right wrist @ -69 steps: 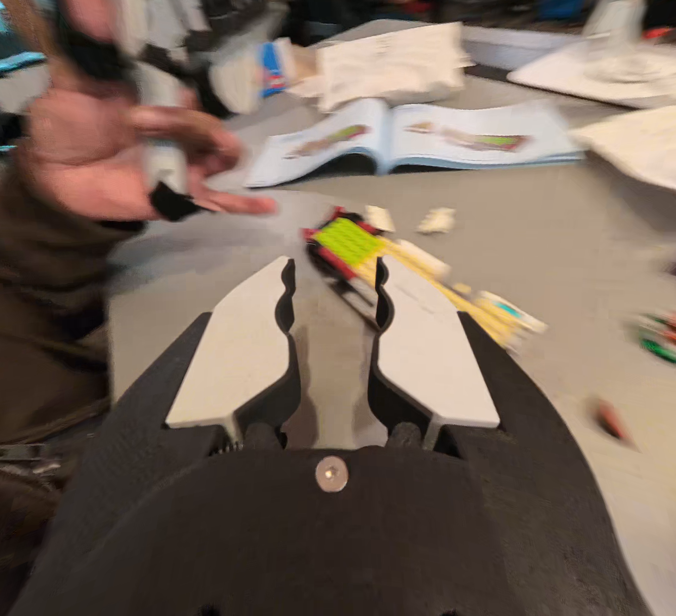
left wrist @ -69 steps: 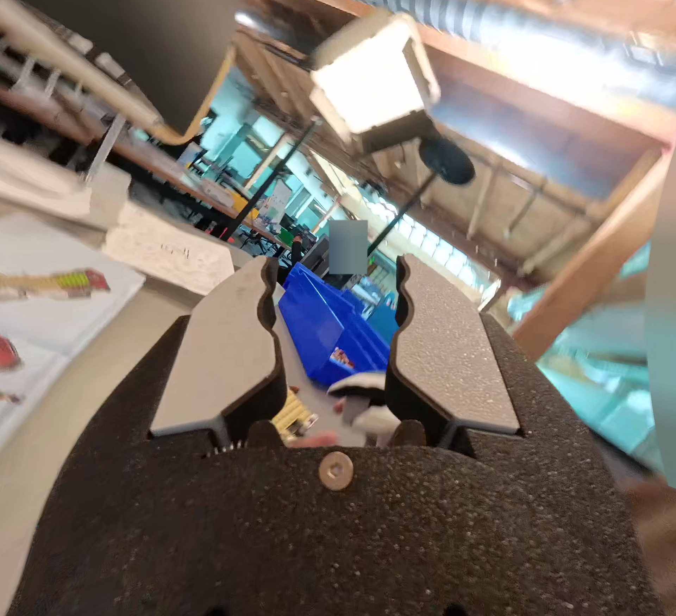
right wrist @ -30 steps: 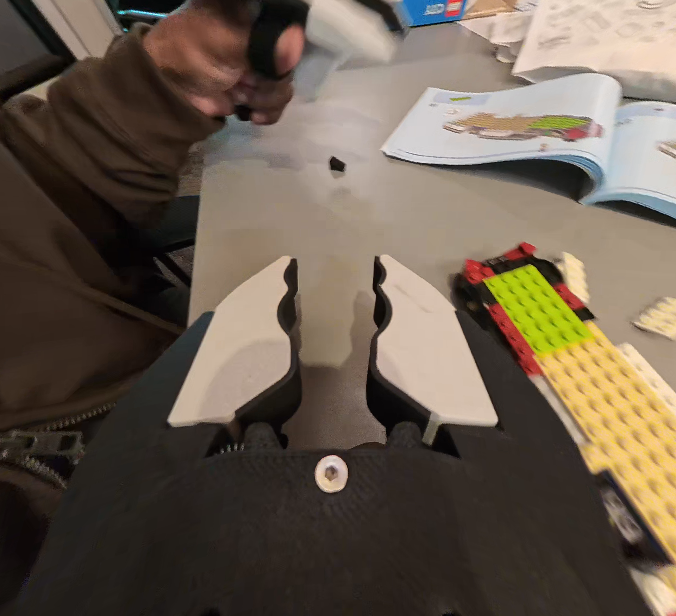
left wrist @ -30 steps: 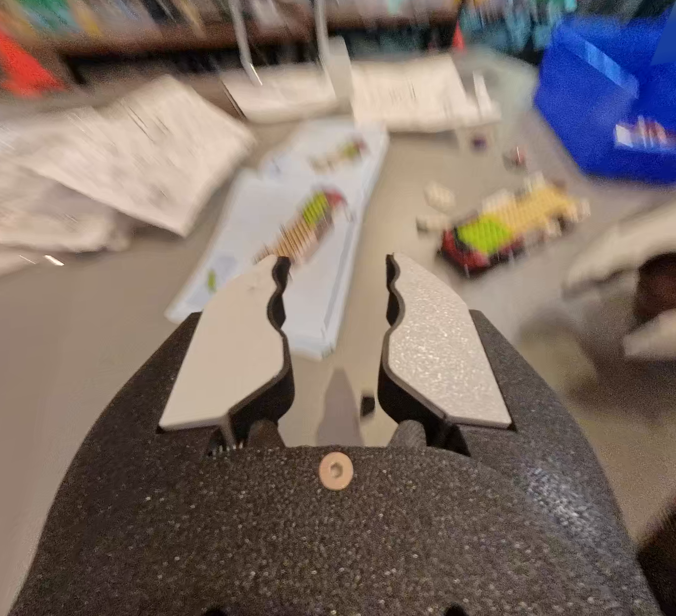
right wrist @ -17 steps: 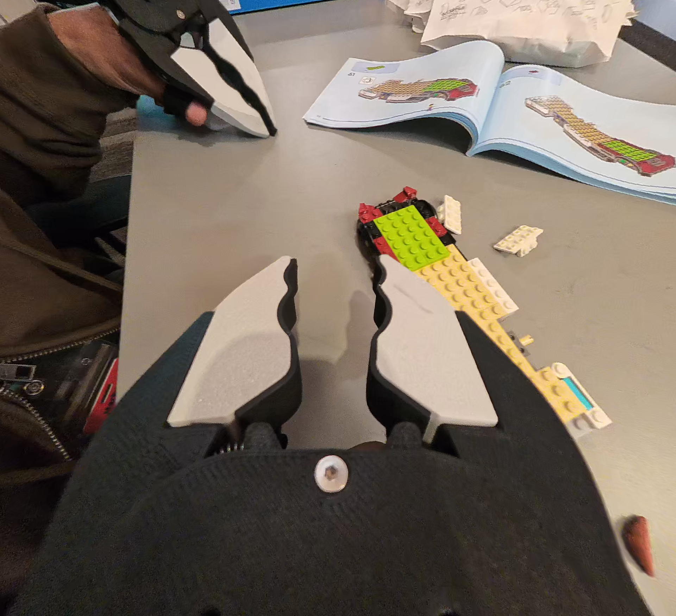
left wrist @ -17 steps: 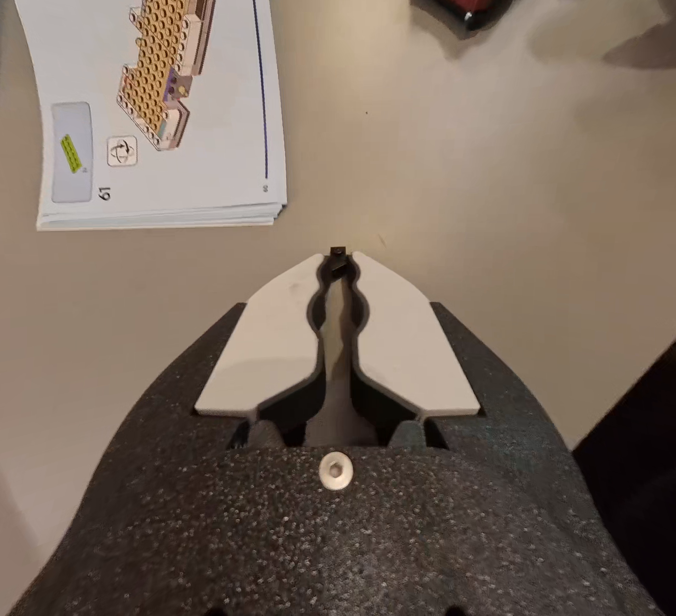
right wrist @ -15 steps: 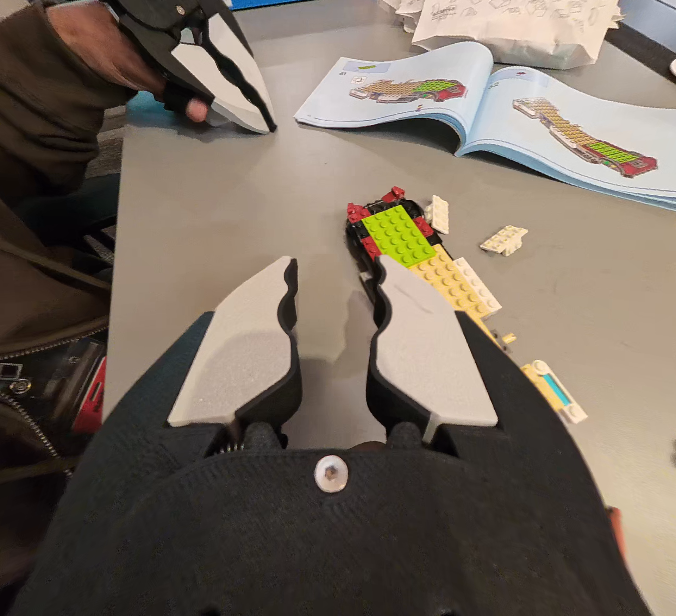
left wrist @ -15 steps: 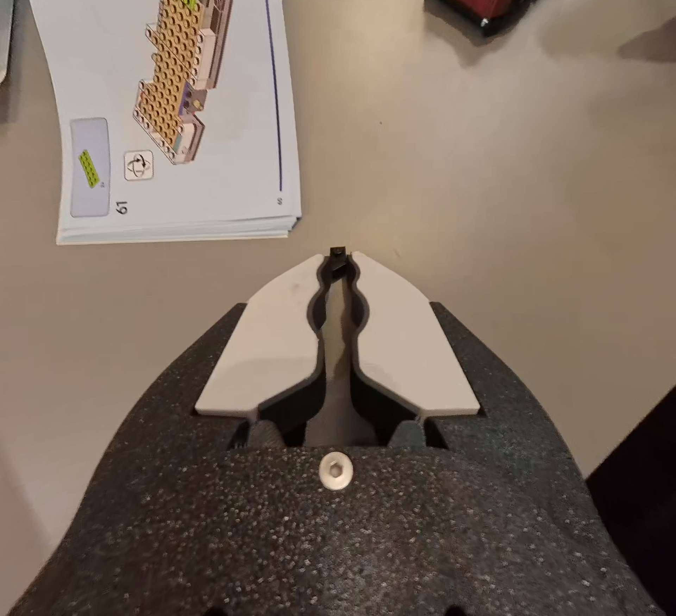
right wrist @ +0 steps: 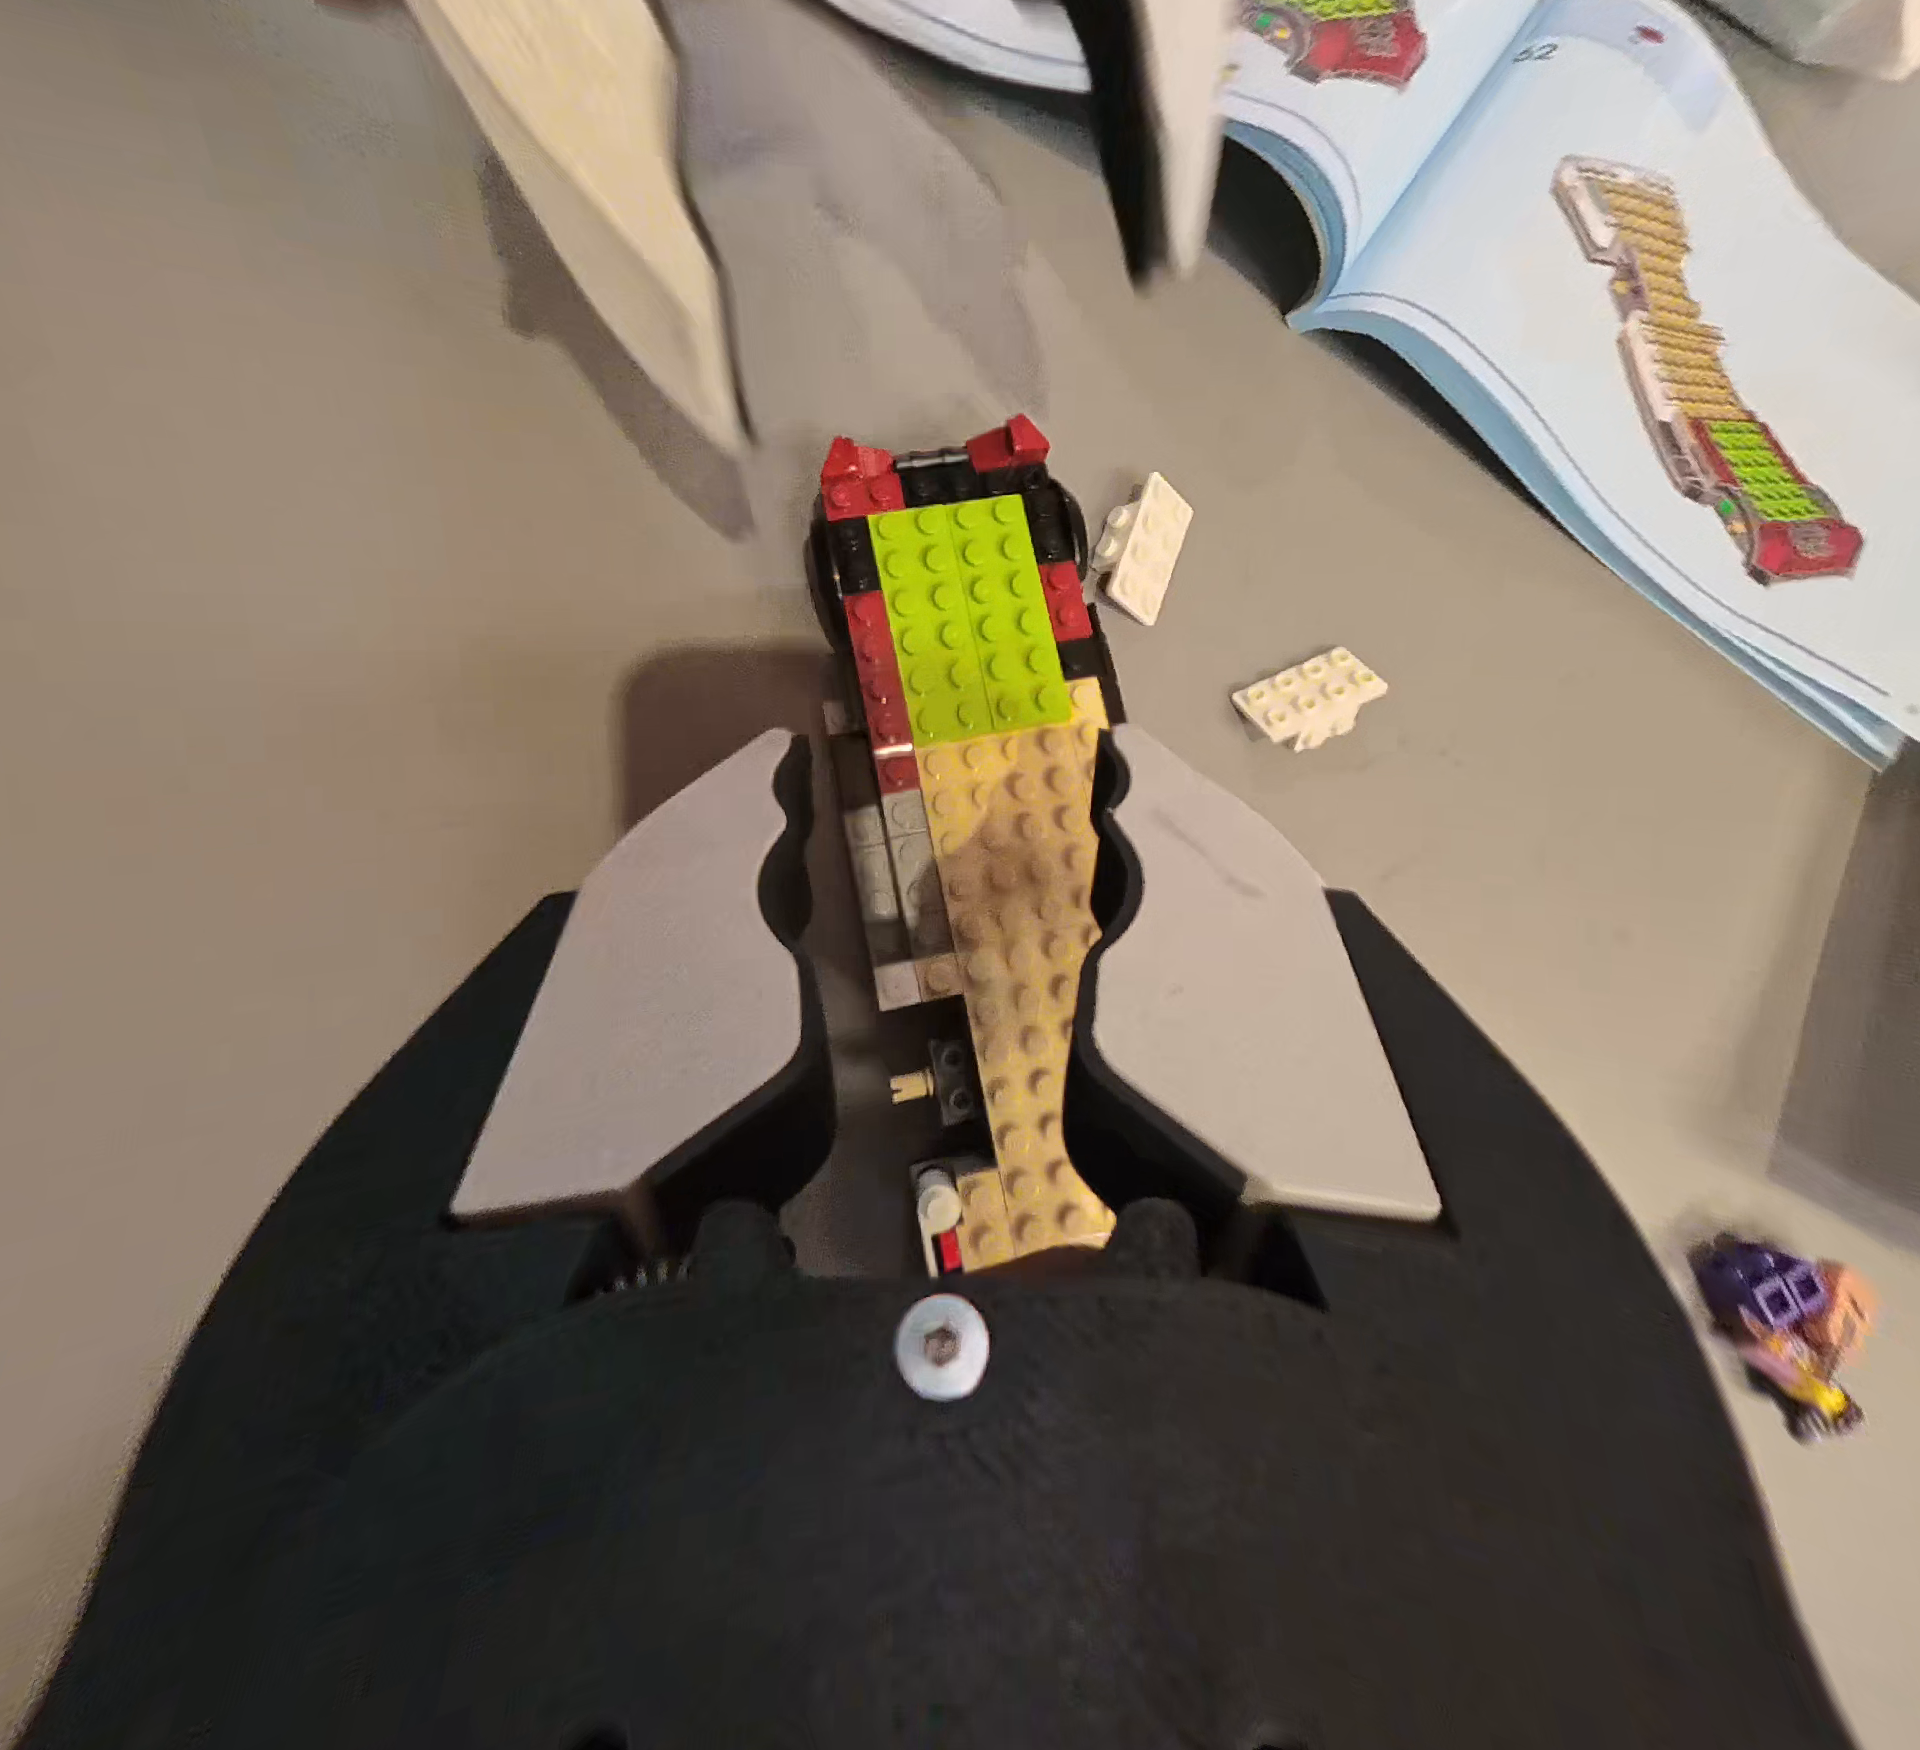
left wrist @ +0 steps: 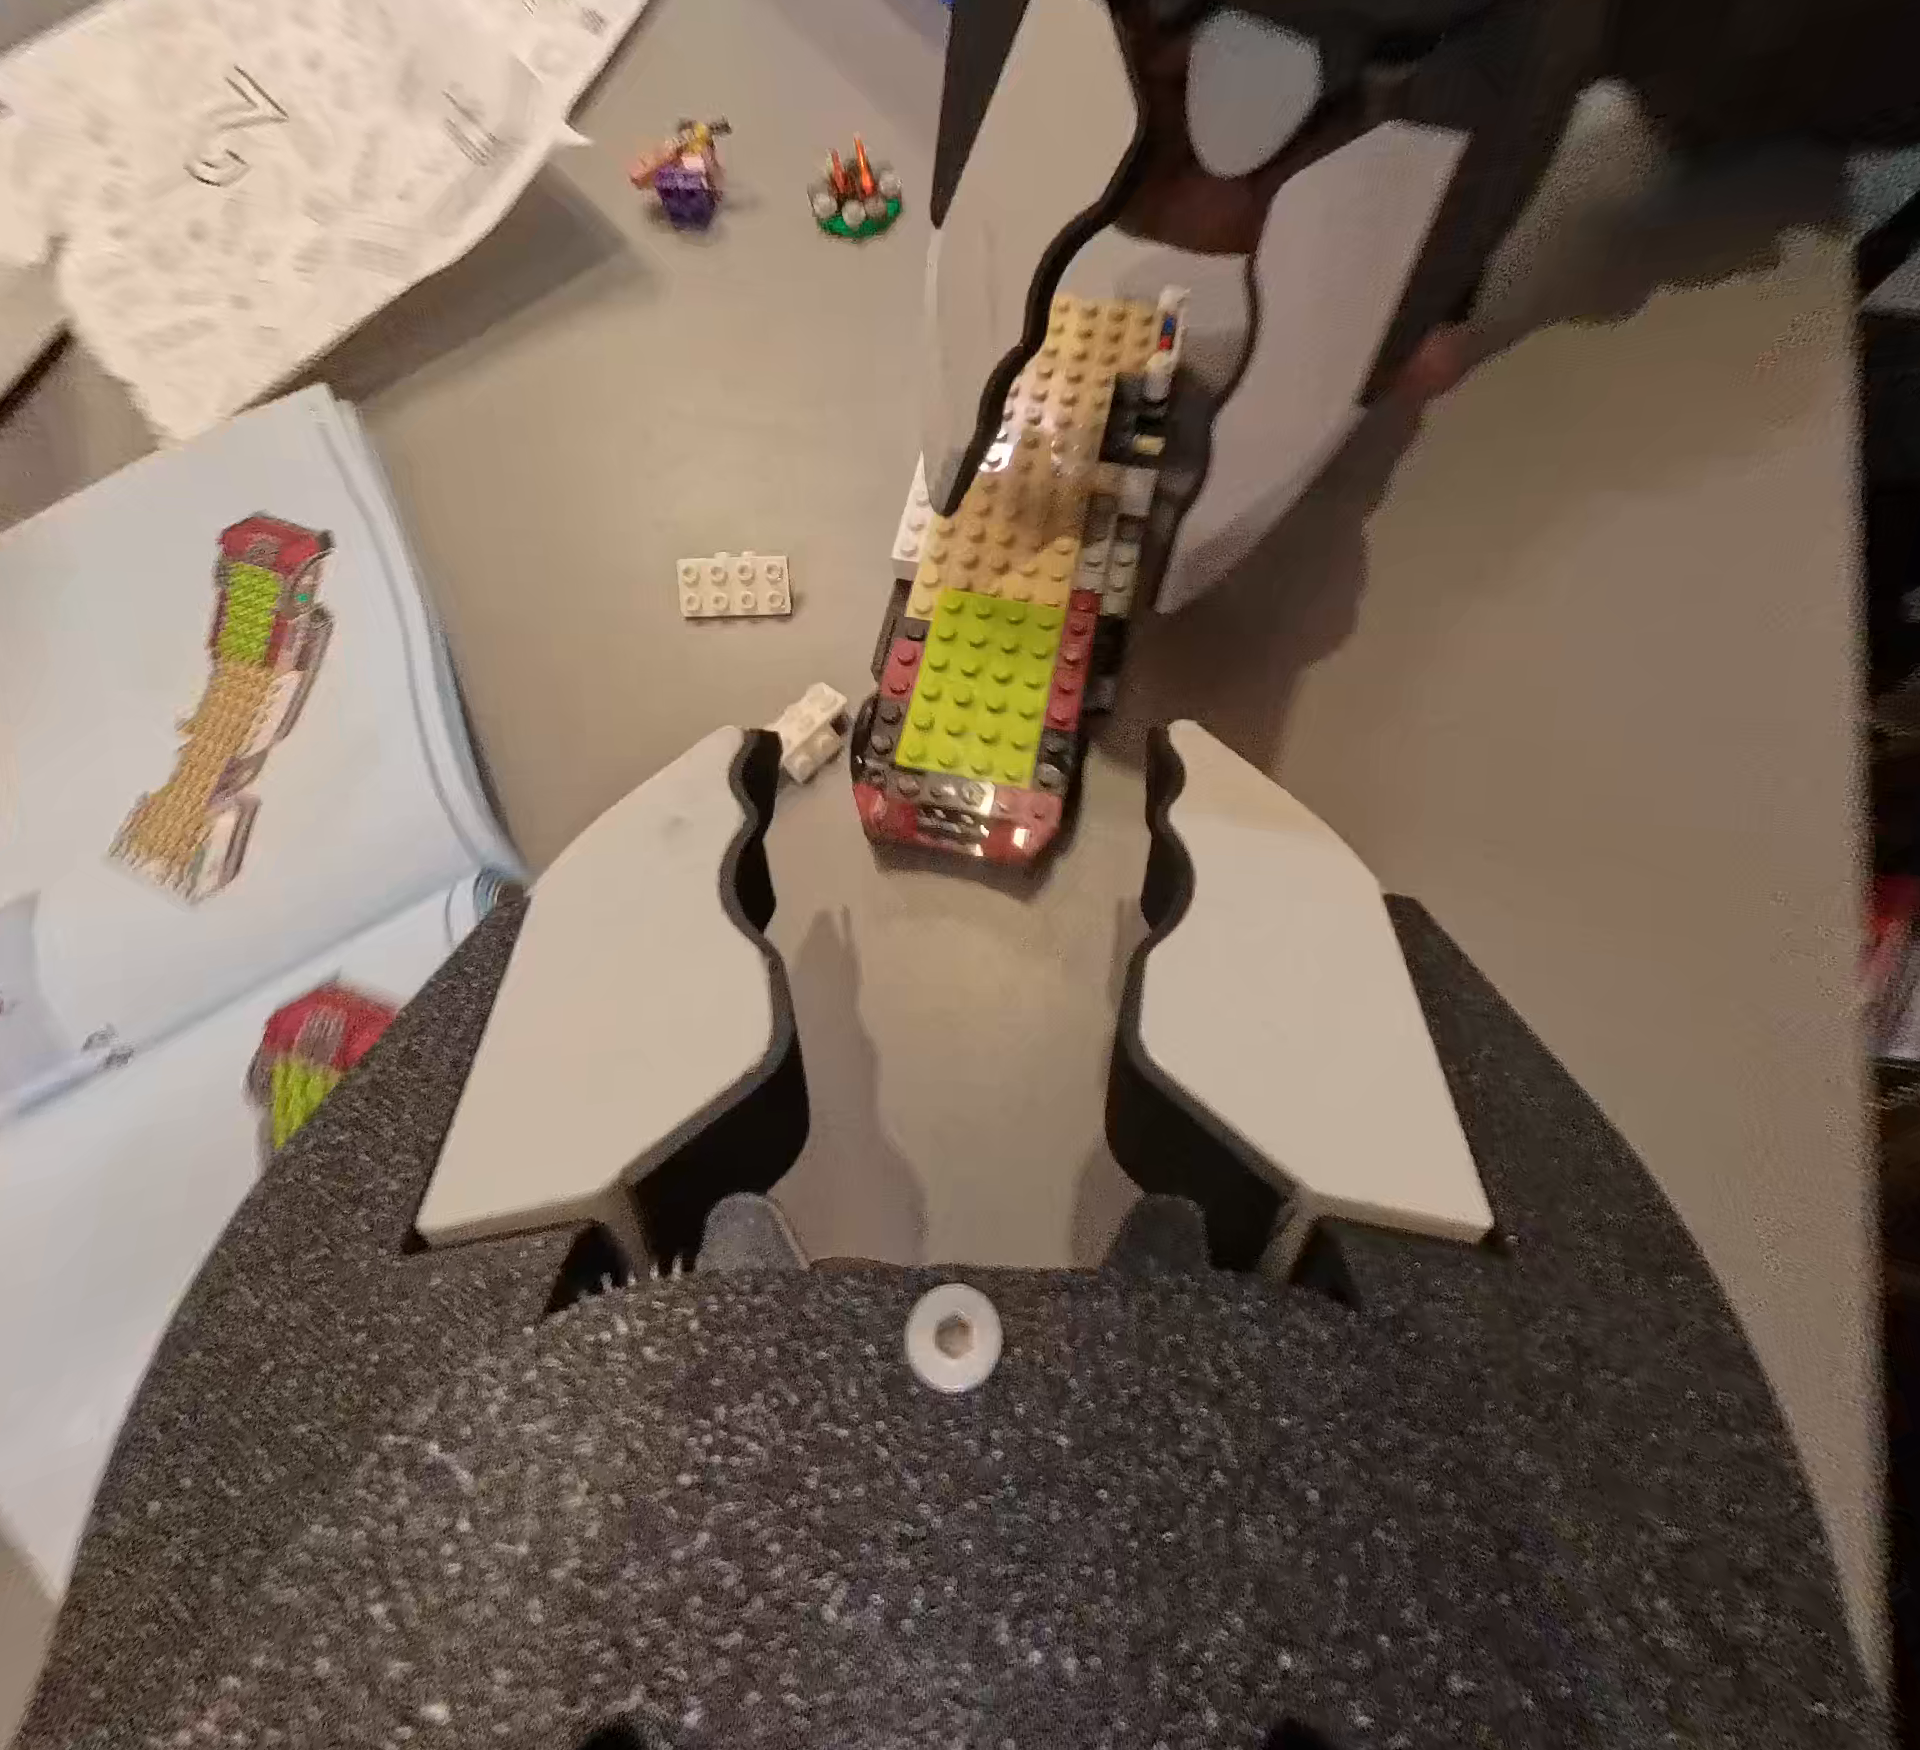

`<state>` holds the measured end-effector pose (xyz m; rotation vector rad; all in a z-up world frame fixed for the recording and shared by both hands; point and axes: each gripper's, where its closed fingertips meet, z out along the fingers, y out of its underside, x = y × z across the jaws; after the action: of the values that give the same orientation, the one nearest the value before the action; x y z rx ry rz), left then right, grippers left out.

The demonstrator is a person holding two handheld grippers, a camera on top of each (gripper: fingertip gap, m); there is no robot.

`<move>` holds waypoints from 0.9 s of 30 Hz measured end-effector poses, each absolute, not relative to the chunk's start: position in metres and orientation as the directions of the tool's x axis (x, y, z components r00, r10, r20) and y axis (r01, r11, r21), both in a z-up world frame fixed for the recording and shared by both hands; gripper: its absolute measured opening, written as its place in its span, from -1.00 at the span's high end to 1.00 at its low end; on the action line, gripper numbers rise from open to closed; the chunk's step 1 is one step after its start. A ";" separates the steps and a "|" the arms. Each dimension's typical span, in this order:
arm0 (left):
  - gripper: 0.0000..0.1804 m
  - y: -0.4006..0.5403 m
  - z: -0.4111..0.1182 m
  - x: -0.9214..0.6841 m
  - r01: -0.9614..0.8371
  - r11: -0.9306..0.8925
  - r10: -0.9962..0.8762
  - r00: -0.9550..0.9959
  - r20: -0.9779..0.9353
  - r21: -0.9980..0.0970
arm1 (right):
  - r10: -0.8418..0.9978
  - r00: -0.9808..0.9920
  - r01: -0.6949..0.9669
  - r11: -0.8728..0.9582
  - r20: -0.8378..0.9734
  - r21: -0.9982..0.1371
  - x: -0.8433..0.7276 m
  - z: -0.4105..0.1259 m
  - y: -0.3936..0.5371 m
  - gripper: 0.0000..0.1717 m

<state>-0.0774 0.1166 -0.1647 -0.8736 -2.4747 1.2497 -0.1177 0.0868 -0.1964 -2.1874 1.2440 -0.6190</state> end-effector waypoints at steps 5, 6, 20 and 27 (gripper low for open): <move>0.22 0.097 -0.212 -0.099 0.517 0.488 0.718 -0.696 -0.013 -0.703 | -0.857 0.504 -0.621 -0.444 0.105 -0.646 -0.121 -0.209 0.092 0.41; 0.25 0.097 -0.215 -0.100 0.535 0.471 0.730 -0.683 -0.031 -0.701 | -0.857 0.504 -0.616 -0.446 0.110 -0.650 -0.122 -0.211 0.092 0.43; 0.32 0.117 -0.219 -0.128 0.554 0.385 0.802 -0.596 -0.030 -0.738 | -0.810 0.572 -0.588 -0.512 0.125 -0.626 -0.138 -0.207 0.107 0.37; 0.32 0.131 -0.218 -0.137 0.554 0.372 0.819 -0.573 -0.017 -0.745 | -0.796 0.605 -0.612 -0.481 0.019 -0.627 -0.144 -0.213 0.124 0.39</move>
<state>-0.1372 0.1307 -0.2183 -1.1994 -2.2815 1.0313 -0.1445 0.1245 -0.2134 -2.2532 1.1076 -0.4152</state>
